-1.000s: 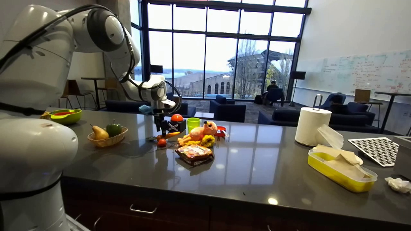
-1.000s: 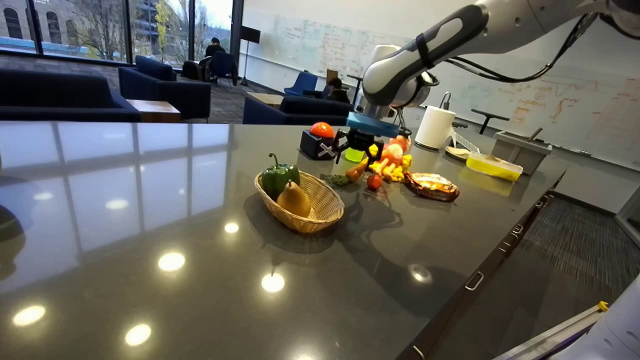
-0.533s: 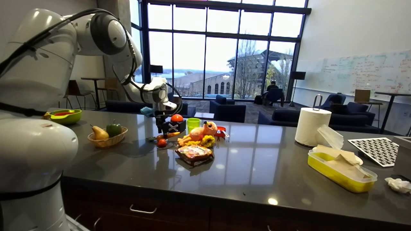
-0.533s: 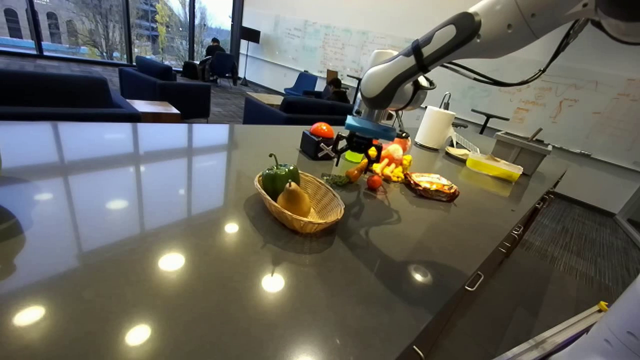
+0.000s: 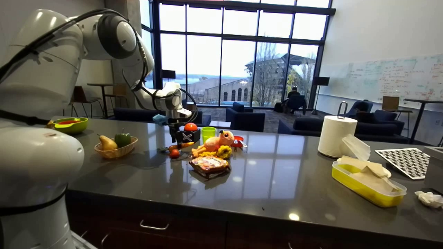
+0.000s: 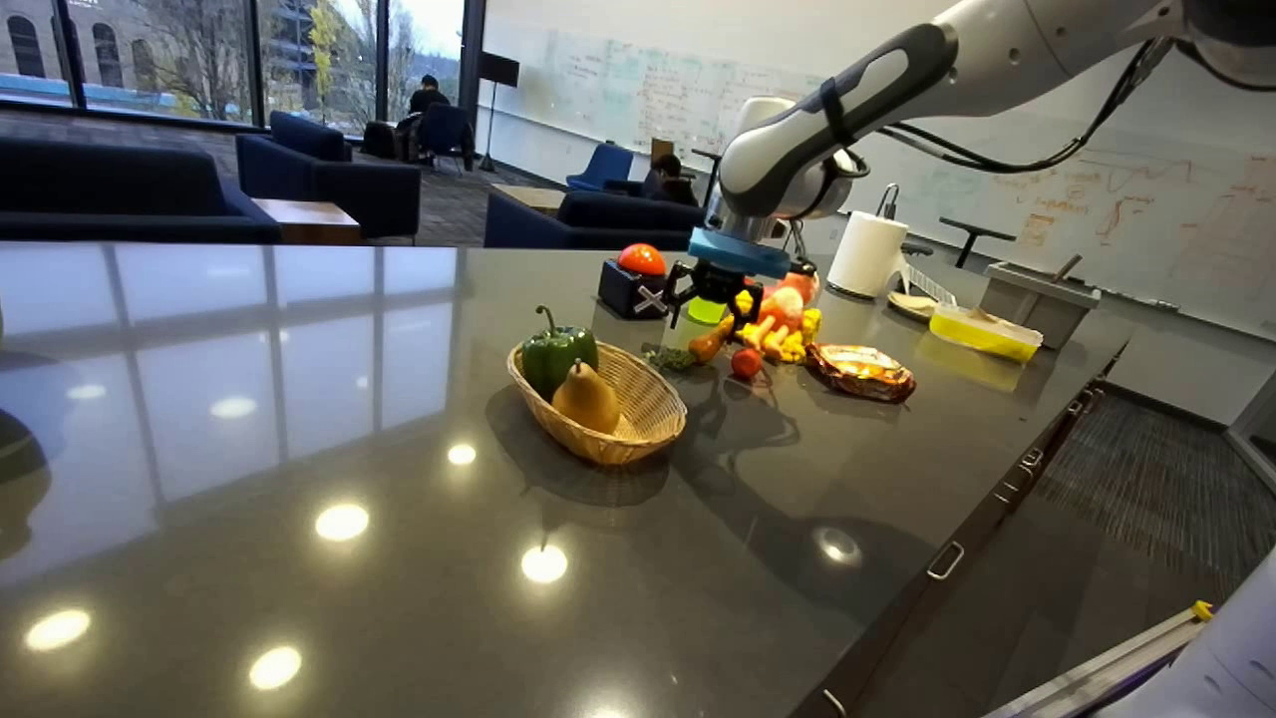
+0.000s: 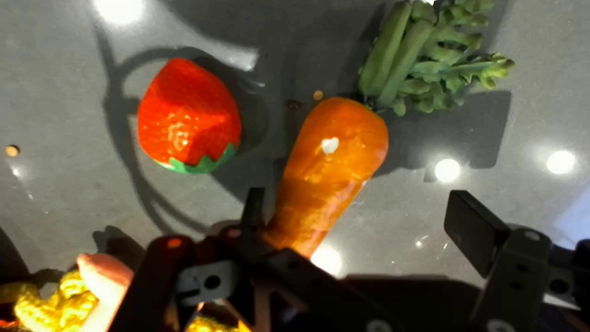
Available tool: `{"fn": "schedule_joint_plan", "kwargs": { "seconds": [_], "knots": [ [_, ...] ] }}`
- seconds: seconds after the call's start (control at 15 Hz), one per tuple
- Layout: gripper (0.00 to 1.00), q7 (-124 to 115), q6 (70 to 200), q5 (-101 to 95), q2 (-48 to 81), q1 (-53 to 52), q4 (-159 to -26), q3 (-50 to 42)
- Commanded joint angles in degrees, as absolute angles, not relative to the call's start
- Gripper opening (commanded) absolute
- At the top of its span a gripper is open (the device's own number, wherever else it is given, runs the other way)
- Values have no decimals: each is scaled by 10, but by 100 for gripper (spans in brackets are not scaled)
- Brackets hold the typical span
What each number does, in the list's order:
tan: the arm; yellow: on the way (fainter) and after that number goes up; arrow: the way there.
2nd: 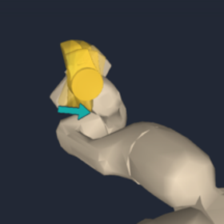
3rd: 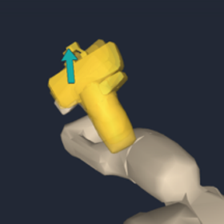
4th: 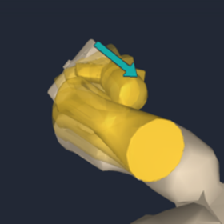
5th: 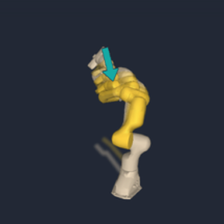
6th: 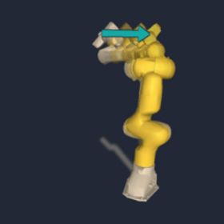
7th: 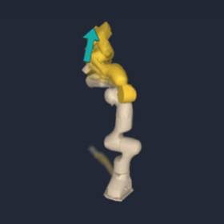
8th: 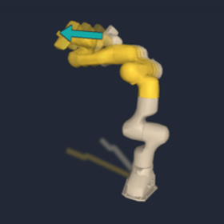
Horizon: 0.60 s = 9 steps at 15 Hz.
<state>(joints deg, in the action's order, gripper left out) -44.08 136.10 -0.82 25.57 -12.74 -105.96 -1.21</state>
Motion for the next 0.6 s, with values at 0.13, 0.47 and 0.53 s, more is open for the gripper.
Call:
{"fn": "schedule_joint_plan", "kwargs": {
  "seconds": [0.13, 0.47, 0.53],
  "knots": [
    [100, -468, 1344, -32, 260, -138, -1045, -21],
    [100, -472, 1342, -38, 274, -139, -1039, -20],
    [75, -473, 1343, -38, 276, -140, -1040, -20]
  ]
}}
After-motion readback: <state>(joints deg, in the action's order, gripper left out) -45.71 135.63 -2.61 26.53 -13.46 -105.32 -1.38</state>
